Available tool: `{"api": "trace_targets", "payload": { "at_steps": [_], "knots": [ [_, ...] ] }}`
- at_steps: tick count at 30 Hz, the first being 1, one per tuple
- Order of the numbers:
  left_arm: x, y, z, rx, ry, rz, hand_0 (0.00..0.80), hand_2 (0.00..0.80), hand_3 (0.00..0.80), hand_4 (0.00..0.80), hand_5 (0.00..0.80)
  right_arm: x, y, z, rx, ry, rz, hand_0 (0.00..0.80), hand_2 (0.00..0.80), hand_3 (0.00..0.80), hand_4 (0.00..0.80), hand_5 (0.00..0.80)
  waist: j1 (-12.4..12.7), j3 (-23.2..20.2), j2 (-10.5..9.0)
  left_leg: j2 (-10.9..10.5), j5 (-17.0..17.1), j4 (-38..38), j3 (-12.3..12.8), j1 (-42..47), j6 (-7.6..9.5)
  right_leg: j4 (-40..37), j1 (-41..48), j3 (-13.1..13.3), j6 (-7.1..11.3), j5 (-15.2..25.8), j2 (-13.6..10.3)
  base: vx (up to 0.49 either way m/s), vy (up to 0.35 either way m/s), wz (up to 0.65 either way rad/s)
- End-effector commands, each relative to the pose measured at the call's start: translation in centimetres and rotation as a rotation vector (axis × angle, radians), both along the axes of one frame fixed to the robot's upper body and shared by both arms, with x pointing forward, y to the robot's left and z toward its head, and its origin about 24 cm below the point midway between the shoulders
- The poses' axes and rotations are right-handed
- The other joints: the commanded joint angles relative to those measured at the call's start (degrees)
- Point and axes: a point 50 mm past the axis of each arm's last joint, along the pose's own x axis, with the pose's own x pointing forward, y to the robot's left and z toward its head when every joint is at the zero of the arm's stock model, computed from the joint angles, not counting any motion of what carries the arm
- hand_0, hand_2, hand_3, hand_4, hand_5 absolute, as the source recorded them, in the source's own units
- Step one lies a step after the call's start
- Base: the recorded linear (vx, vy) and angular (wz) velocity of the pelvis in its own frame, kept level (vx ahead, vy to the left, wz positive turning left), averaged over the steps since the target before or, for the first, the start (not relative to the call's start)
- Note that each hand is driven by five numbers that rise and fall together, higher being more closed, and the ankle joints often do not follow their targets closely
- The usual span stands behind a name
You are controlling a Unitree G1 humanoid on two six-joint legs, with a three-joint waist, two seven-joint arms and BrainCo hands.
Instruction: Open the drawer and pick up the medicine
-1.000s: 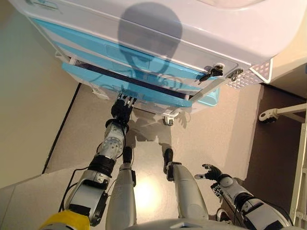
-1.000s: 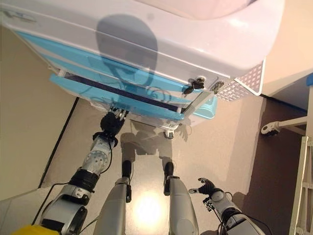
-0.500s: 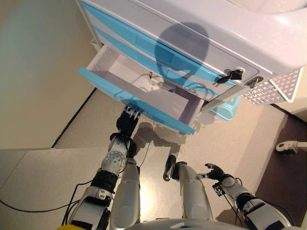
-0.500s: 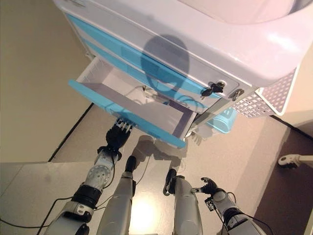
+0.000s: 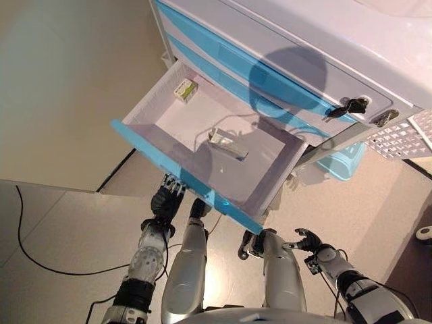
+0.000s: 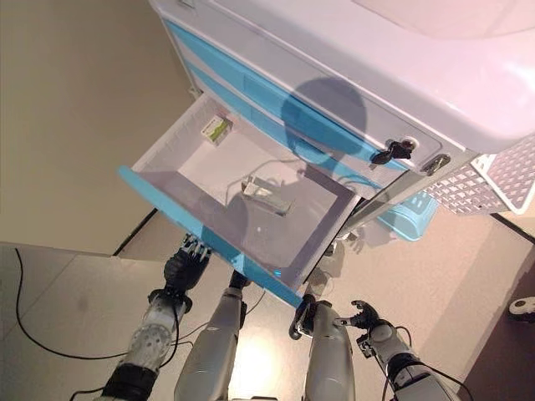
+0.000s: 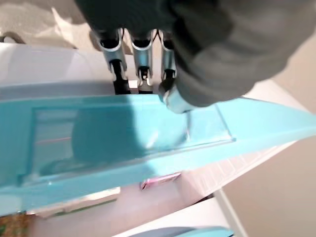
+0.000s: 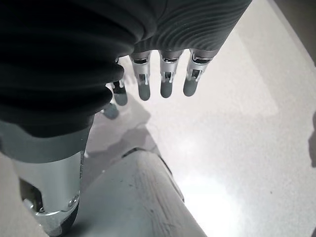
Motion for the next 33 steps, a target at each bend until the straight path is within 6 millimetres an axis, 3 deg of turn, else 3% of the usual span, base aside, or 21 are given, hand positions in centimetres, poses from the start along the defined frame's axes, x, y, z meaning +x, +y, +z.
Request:
{"api": "trace_targets", "payload": {
  "at_steps": [1, 2, 3, 7, 8, 9, 11, 12, 13, 14, 16, 17, 18, 23, 26, 28, 33],
  "knots": [
    [-1.2, 2.2, 0.8, 0.007, -0.052, 0.093, 0.800, 0.800, 0.800, 0.800, 0.800, -2.3, -1.5, -0.8, -0.056, 0.084, 0.011, 0.000, 0.000, 0.000, 0.000, 0.000, 0.0, -2.2, 1.17, -3.3, -4.9, 6.7, 2.5, -4.0, 5.58, -6.4, 1.2, 1.4, 2.71, 5.7, 0.8, 0.016, 0.040, -0.03],
    [-1.9, 3.0, -1.0, -0.008, 0.046, 0.138, 0.800, 0.800, 0.800, 0.800, 0.800, -2.3, -1.8, -0.7, -0.064, 0.092, 0.011, 0.000, 0.000, 0.000, 0.000, 0.000, 0.2, -2.3, 1.37, -3.2, -5.1, 6.9, 2.7, -3.9, 5.76, -6.2, 1.3, 1.6, 2.77, 5.7, 0.7, 0.000, 0.000, 0.00],
    [-1.9, 3.0, -1.0, -0.008, 0.046, 0.138, 0.800, 0.800, 0.800, 0.800, 0.800, -2.3, -1.8, -0.7, -0.064, 0.091, 0.011, 0.000, 0.000, 0.000, 0.000, 0.000, 0.2, -2.3, 1.37, -3.2, -5.1, 6.9, 2.7, -3.9, 5.76, -6.2, 1.3, 1.6, 2.78, 5.7, 0.7, 0.000, 0.000, 0.00],
    [-4.6, 4.8, -5.4, 0.026, 0.298, 0.172, 0.800, 0.800, 0.800, 0.800, 0.800, -2.2, -2.4, -0.5, -0.092, 0.098, 0.007, 0.000, 0.000, 0.000, 0.000, 0.000, 0.0, -2.4, 1.78, -3.2, -5.8, 7.6, 3.5, -3.5, 6.21, -6.1, 1.8, 2.3, 2.99, 5.7, 0.5, 0.016, 0.031, -0.01],
    [-4.6, 4.8, -5.4, 0.026, 0.298, 0.172, 0.800, 0.800, 0.800, 0.800, 0.800, -2.2, -2.4, -0.5, -0.092, 0.098, 0.007, 0.000, 0.000, 0.000, 0.000, 0.000, 0.0, -2.4, 1.77, -3.1, -5.8, 7.6, 3.5, -3.5, 6.21, -6.1, 1.8, 2.3, 2.99, 5.7, 0.5, 0.030, 0.051, -0.04],
    [-5.9, 5.4, -7.0, 0.059, 0.391, 0.163, 0.800, 0.800, 0.800, 0.800, 0.800, -2.0, -2.6, -0.3, -0.102, 0.093, 0.010, 0.000, 0.000, 0.000, 0.000, 0.000, -0.2, -2.3, 1.88, -3.0, -6.0, 8.0, 3.9, -3.4, 6.39, -6.0, 1.7, 2.7, 3.00, 5.8, 0.5, 0.014, 0.024, -0.05],
    [-5.9, 5.4, -7.0, 0.059, 0.391, 0.163, 0.800, 0.800, 0.800, 0.800, 0.800, -2.0, -2.6, -0.3, -0.102, 0.093, 0.010, 0.000, 0.000, 0.000, 0.000, 0.000, -0.2, -2.3, 1.87, -3.0, -6.0, 8.0, 3.9, -3.4, 6.40, -6.0, 1.7, 2.7, 3.00, 5.8, 0.5, 0.021, 0.030, -0.04],
    [-7.6, 6.2, -9.0, 0.089, 0.511, 0.185, 0.693, 0.693, 0.693, 0.693, 0.693, -1.9, -2.9, -0.1, -0.117, 0.082, 0.007, 0.000, 0.000, 0.000, 0.000, 0.000, -0.7, -2.2, 1.83, -2.7, -6.3, 7.9, 4.5, -2.8, 6.60, -6.6, 2.1, 3.3, 3.07, 6.0, 0.8, 0.028, 0.036, -0.03],
    [-7.6, 6.2, -9.0, 0.089, 0.510, 0.184, 0.637, 0.637, 0.637, 0.637, 0.637, -1.8, -2.9, -0.1, -0.117, 0.082, 0.007, 0.000, 0.000, 0.000, 0.000, 0.000, -0.7, -2.2, 1.83, -2.7, -6.3, 7.9, 4.5, -2.7, 6.60, -6.6, 2.1, 3.3, 3.07, 6.0, 0.8, 0.045, 0.051, -0.08],
    [-8.3, 6.6, -9.7, 0.096, 0.554, 0.206, 0.524, 0.524, 0.524, 0.524, 0.524, -1.9, -3.0, -0.1, -0.122, 0.082, -0.001, 0.000, 0.000, 0.000, 0.000, 0.000, -0.9, -2.2, 1.76, -2.6, -6.4, 7.6, 4.8, -2.3, 6.70, -7.0, 2.3, 3.6, 3.14, 6.1, 0.9, 0.036, 0.033, -0.11],
    [-9.2, 7.2, -10.7, 0.110, 0.623, 0.246, 0.508, 0.508, 0.508, 0.508, 0.508, -1.9, -3.1, 0.0, -0.128, 0.076, -0.013, 0.000, 0.000, 0.000, 0.000, 0.000, -1.3, -2.2, 1.49, -2.4, -6.5, 7.1, 5.2, -1.6, 6.94, -7.7, 2.6, 4.3, 3.34, 6.5, 1.1, 0.049, 0.054, -0.11],
    [-9.5, 7.6, -10.9, 0.096, 0.640, 0.282, 0.373, 0.373, 0.373, 0.373, 0.373, -1.9, -3.1, 0.0, -0.130, 0.073, -0.017, 0.000, 0.000, 0.000, 0.000, 0.000, -1.4, -2.2, 1.34, -2.4, -6.7, 7.1, 5.5, -1.5, 7.06, -7.9, 2.6, 4.6, 3.41, 6.6, 1.2, 0.044, 0.048, -0.18],
    [-9.8, 7.9, -11.2, 0.093, 0.664, 0.313, 0.000, 0.000, 0.000, 0.000, 0.000, -1.9, -3.1, -0.1, -0.128, 0.072, -0.023, 0.000, 0.000, 0.000, 0.000, 0.000, -1.6, -2.1, 1.17, -2.3, -6.8, 7.0, 5.6, -1.2, 7.15, -8.2, 2.7, 4.9, 3.48, 6.7, 1.2, 0.045, 0.039, -0.24],
    [-10.5, 10.3, -11.5, 0.086, 0.718, 0.505, 0.000, 0.000, 0.000, 0.000, 0.000, -2.0, -2.8, -0.2, -0.095, 0.031, -0.079, 0.000, 0.000, 0.000, 0.000, 0.000, -2.9, -2.3, 0.22, -2.4, -7.5, 5.9, 7.0, 0.1, 7.46, -9.8, 3.0, 6.9, 3.89, 7.4, 1.6, 0.050, 0.055, -0.18],
    [-10.0, 11.1, -11.0, 0.216, 0.725, 0.482, 0.000, 0.000, 0.000, 0.000, 0.000, -2.0, -2.8, -0.1, -0.070, -0.004, -0.120, 0.000, 0.000, 0.000, 0.000, 0.000, -3.5, -2.5, -0.10, -2.2, -5.6, 3.7, 8.7, 0.4, 7.95, -12.0, 2.5, 8.1, 4.05, 10.3, 1.8, -0.036, 0.119, -0.36],
    [-11.1, 12.2, -11.4, 0.462, 0.833, 0.325, 0.000, 0.000, 0.000, 0.000, 0.000, -1.8, -2.9, 0.1, -0.031, -0.038, -0.162, 0.000, 0.000, 0.000, 0.000, 0.000, -4.5, -3.0, -0.54, -2.0, -5.5, 2.0, 10.6, 1.5, 8.28, -14.1, 2.4, 9.8, 4.68, 12.1, 2.2, 0.046, 0.117, -0.50],
    [-11.9, 12.3, -12.1, 0.691, 0.929, 0.083, 0.000, 0.000, 0.000, 0.000, 0.000, -0.9, -2.5, 0.6, 0.033, -0.081, -0.191, 0.000, 0.000, 0.000, 0.000, 0.000, -5.8, -3.7, -1.54, -1.5, -5.2, -0.6, 13.5, 3.3, 8.70, -17.8, 2.6, 12.4, 5.82, 15.1, 2.9, 0.031, 0.115, -0.53]
  ]
}}
